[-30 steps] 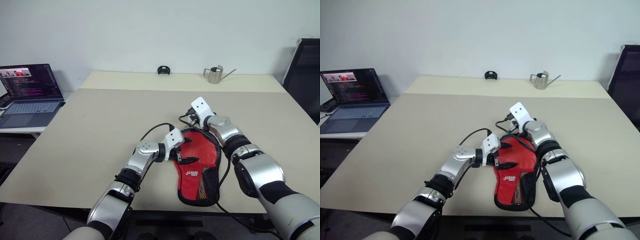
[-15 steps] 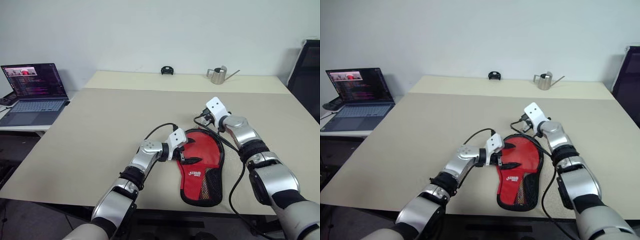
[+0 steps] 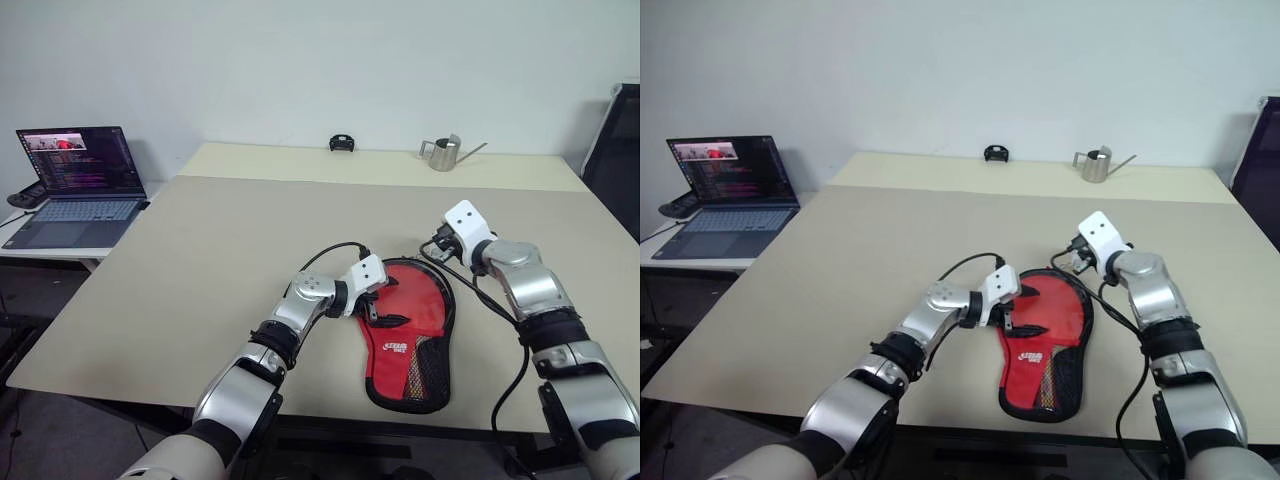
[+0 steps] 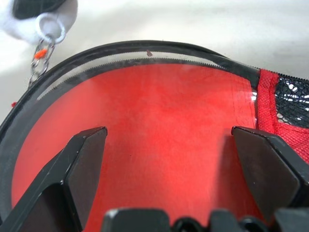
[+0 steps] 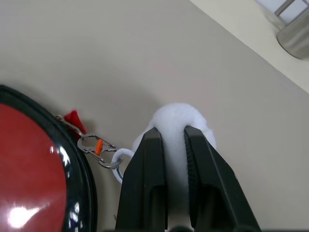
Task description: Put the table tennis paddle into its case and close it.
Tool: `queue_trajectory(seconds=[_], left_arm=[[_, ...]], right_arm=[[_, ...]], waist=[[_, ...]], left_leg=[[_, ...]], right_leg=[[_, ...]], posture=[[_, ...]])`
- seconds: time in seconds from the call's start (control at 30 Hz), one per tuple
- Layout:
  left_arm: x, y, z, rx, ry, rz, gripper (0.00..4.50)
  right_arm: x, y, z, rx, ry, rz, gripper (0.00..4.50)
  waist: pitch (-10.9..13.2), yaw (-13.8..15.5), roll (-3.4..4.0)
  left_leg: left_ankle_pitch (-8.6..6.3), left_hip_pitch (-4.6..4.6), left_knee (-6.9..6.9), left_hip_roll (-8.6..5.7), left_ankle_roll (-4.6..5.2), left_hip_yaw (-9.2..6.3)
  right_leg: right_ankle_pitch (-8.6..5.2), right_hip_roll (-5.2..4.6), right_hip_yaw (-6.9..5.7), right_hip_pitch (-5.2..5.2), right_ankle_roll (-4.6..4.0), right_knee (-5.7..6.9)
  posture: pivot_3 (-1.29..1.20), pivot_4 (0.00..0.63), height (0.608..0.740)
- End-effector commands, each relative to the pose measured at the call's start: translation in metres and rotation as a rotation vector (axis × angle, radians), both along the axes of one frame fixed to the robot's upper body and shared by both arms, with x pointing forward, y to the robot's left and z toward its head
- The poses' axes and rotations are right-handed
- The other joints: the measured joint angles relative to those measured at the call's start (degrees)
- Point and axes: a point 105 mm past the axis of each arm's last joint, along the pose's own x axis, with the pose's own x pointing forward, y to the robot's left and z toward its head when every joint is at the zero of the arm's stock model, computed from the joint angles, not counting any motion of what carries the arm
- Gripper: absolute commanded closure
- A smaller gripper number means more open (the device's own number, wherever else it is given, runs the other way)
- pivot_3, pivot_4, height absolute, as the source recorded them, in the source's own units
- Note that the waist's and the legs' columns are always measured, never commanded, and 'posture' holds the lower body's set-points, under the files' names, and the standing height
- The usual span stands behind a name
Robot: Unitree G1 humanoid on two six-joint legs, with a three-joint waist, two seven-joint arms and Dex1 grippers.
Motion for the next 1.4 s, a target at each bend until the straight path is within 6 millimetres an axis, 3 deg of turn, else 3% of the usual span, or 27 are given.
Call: queue_trajectory(seconds=[0.03,0.43,0.53,0.63,0.9,1.1,1.4], left_arm=[[-0.021,0.012,-0.06,0.213,0.139,-0.027,0.0],[-0.027,0.009,-0.069,0.248,0.16,-0.046,0.0],[-0.028,0.007,-0.07,0.249,0.162,-0.049,0.0],[-0.03,0.006,-0.072,0.251,0.167,-0.054,0.0],[-0.034,0.003,-0.075,0.25,0.179,-0.066,0.0],[-0.035,0.001,-0.076,0.249,0.185,-0.07,0.0],[-0.036,0.0,-0.077,0.247,0.187,-0.067,0.0]], right_arm=[[-0.012,-0.017,0.018,0.004,-0.03,-0.028,4.36],[-0.078,-0.063,0.001,-0.012,0.121,-0.106,4.36],[-0.097,-0.065,-0.009,0.026,0.185,-0.12,4.36],[-0.125,-0.059,-0.025,0.033,0.279,-0.087,4.36],[-0.186,-0.032,-0.043,0.033,0.491,0.087,4.37],[-0.215,-0.022,-0.043,-0.019,0.598,0.235,4.37],[-0.237,-0.01,-0.046,-0.028,0.672,0.378,4.38]], waist=[[0.0,0.0,0.0],[-0.2,0.2,0.02],[-0.3,0.1,-0.06],[-0.4,0.3,-0.11],[-0.8,0.3,-0.33],[-0.9,0.6,-0.23],[-1.1,1.1,0.0]], left_leg=[[0.0,0.0,0.01,-0.01,0.0,-0.02],[-0.04,0.2,0.0,-0.09,0.08,-0.2],[-0.07,0.34,-0.02,-0.1,0.12,-0.23],[-0.07,0.37,-0.02,-0.12,0.13,-0.3],[-0.15,0.43,-0.07,-0.17,0.24,-0.38],[-0.33,0.5,-0.09,-0.24,0.48,-0.61],[-0.84,0.7,-0.15,-0.56,0.8,-1.13]], right_leg=[[0.0,-0.01,-0.02,0.01,0.0,0.0],[-0.09,-0.07,-0.19,0.41,0.15,-0.16],[-0.11,-0.08,-0.23,0.6,0.2,-0.26],[-0.16,-0.1,-0.29,0.7,0.28,-0.27],[-0.38,-0.17,-0.37,0.84,0.7,-0.44],[-0.36,-0.26,-0.64,1.33,0.86,-1.05],[-0.48,-0.66,-1.25,2.2,1.02,-1.97]], posture=[[0.0,0.15,0.74],[0.0,0.15,0.74],[0.0,0.15,0.74],[0.0,0.15,0.74],[0.0,0.15,0.74],[0.0,0.15,0.74],[0.0,0.15,0.74]])
